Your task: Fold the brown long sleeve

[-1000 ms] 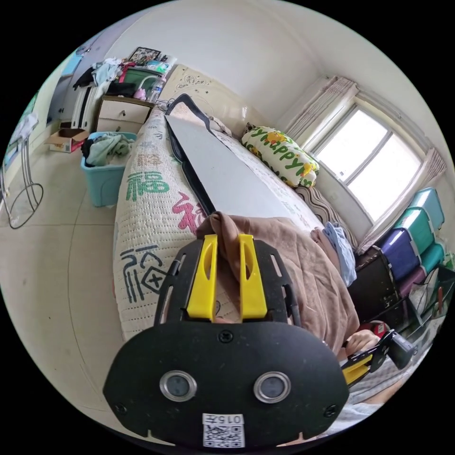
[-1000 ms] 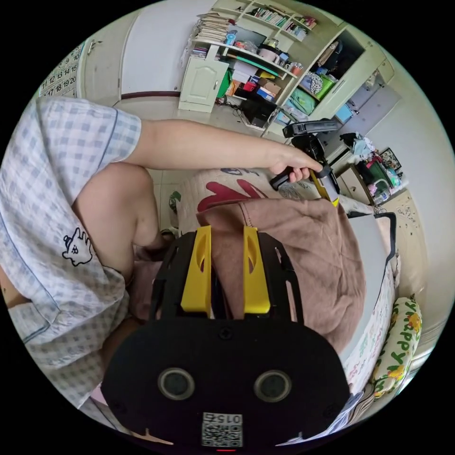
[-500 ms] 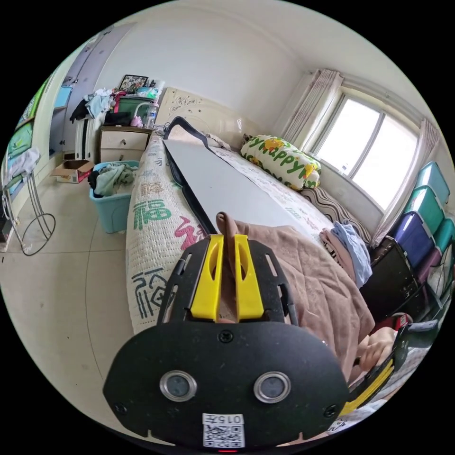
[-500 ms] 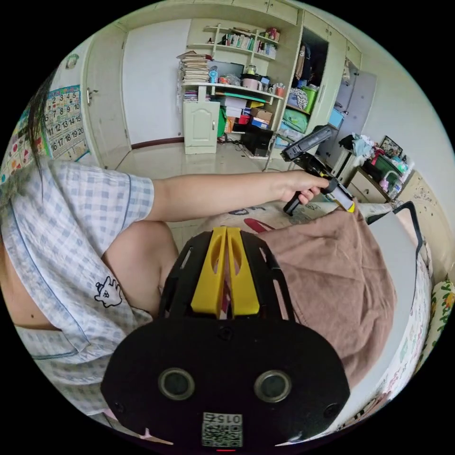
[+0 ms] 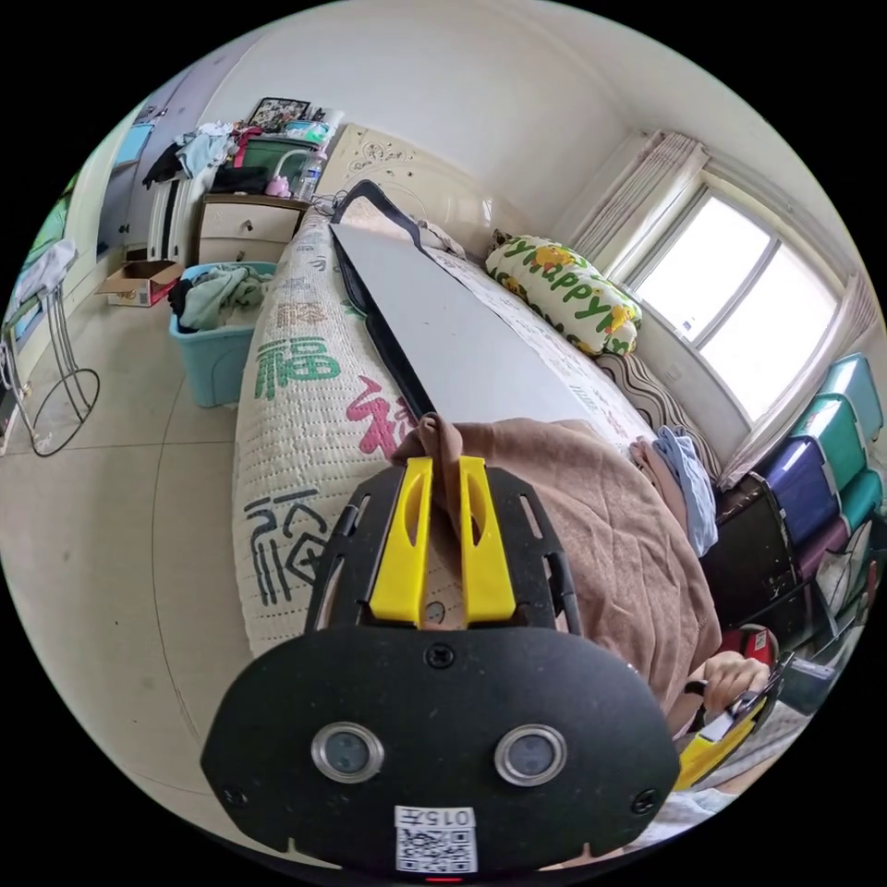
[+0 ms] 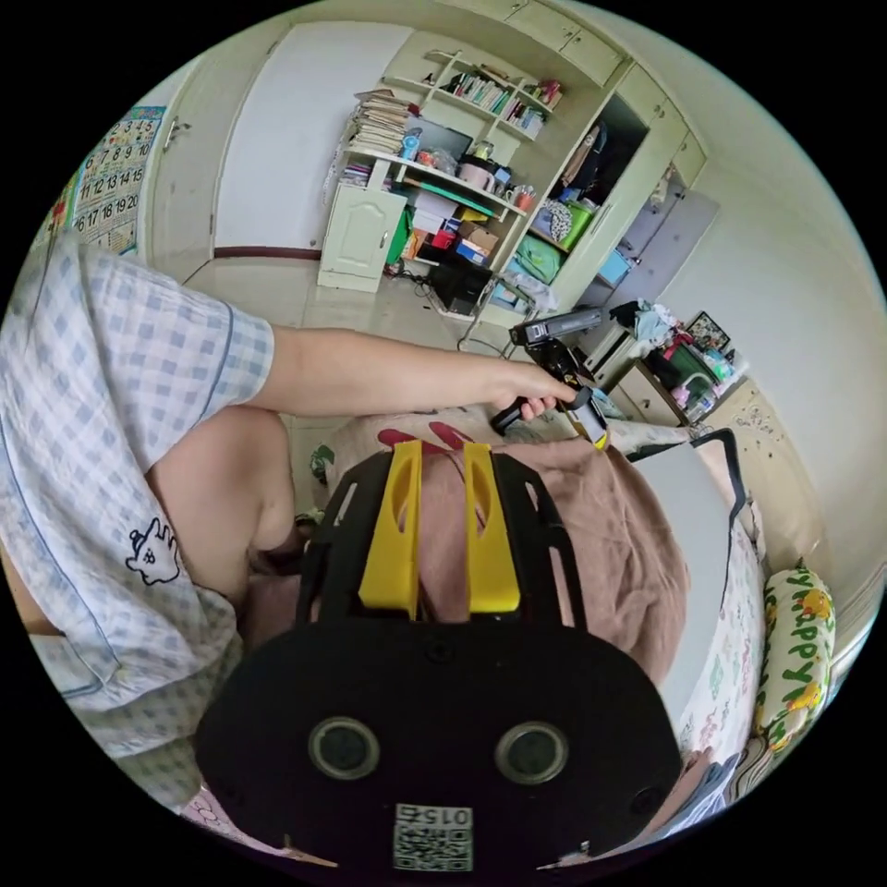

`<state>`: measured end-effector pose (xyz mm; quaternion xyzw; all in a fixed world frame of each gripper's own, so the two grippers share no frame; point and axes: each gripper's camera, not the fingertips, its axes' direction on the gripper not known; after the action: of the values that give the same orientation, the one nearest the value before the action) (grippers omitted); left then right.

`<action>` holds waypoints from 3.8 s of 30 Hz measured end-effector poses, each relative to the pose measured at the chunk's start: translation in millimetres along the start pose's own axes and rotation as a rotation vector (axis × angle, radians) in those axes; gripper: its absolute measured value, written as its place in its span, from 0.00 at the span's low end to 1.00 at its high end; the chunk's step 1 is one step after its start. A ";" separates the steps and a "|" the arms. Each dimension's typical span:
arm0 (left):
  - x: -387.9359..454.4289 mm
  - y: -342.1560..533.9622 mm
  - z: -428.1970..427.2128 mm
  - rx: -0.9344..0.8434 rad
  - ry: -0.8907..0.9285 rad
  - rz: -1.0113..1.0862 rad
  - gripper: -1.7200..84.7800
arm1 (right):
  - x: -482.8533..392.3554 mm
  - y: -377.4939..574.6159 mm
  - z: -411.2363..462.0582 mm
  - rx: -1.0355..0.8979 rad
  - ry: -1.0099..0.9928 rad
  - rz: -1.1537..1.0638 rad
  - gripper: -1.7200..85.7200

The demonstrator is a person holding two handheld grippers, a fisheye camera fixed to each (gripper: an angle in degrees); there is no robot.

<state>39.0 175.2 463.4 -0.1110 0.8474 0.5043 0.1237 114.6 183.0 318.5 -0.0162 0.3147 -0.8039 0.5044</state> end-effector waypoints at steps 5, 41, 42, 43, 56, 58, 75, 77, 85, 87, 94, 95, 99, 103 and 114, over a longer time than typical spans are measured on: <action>3.0 -0.3 1.2 0.005 -0.012 0.009 0.08 | -3.4 2.6 36.5 -0.176 -0.041 -0.037 0.14; -60.4 -22.6 4.4 -0.090 -0.034 -0.021 0.10 | 35.2 -12.1 23.3 -0.118 -0.176 -0.052 0.05; -62.0 -23.1 4.8 -0.092 -0.034 -0.021 0.10 | 36.2 -11.8 24.2 -0.121 -0.192 -0.067 0.04; -65.5 -24.1 5.3 -0.094 -0.032 -0.023 0.10 | 38.7 -11.0 25.5 -0.121 -0.254 -0.090 0.03; -158.2 -17.4 -8.1 -0.030 0.259 -0.189 0.16 | 280.3 56.7 -78.4 0.282 -0.318 0.418 0.08; -172.7 -16.8 0.4 -0.012 0.432 -0.227 0.16 | 339.2 84.5 -78.1 0.279 -0.329 0.572 0.10; -196.2 -47.5 33.7 -0.102 0.472 -0.195 0.19 | 565.1 194.2 9.9 -0.016 -0.581 1.065 0.17; -197.1 -51.1 33.0 -0.104 0.465 -0.184 0.19 | 576.4 193.8 4.5 -0.035 -0.606 1.052 0.19; -203.1 -59.8 36.0 -0.128 0.472 -0.168 0.18 | 593.2 204.2 -3.5 -0.005 -0.647 1.118 0.20; -204.5 -61.1 34.5 -0.130 0.467 -0.164 0.17 | 592.2 196.5 2.2 -0.042 -0.650 1.103 0.20; -211.4 -65.5 29.1 -0.162 0.470 -0.149 0.13 | 594.3 197.2 -14.8 -0.014 -0.696 1.142 0.17; -213.1 -66.1 26.2 -0.159 0.490 -0.142 0.12 | 591.8 196.8 -20.3 -0.002 -0.692 1.146 0.16; -213.6 -66.9 1.2 -0.080 0.569 -0.112 0.11 | 577.1 182.4 -54.7 0.069 -0.636 1.101 0.13; -170.1 -75.7 -61.4 -0.010 0.562 0.048 0.10 | 542.8 143.8 -134.9 0.242 -0.561 0.934 0.11; 55.3 -51.7 -245.8 0.282 0.531 0.523 0.09 | 398.4 129.2 -404.9 0.599 -0.282 0.650 0.11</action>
<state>-21.0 -69.3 516.1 0.0001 0.9105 0.3514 -0.2182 -116.4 16.2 -189.6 0.1206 -0.0141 -0.6496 0.7505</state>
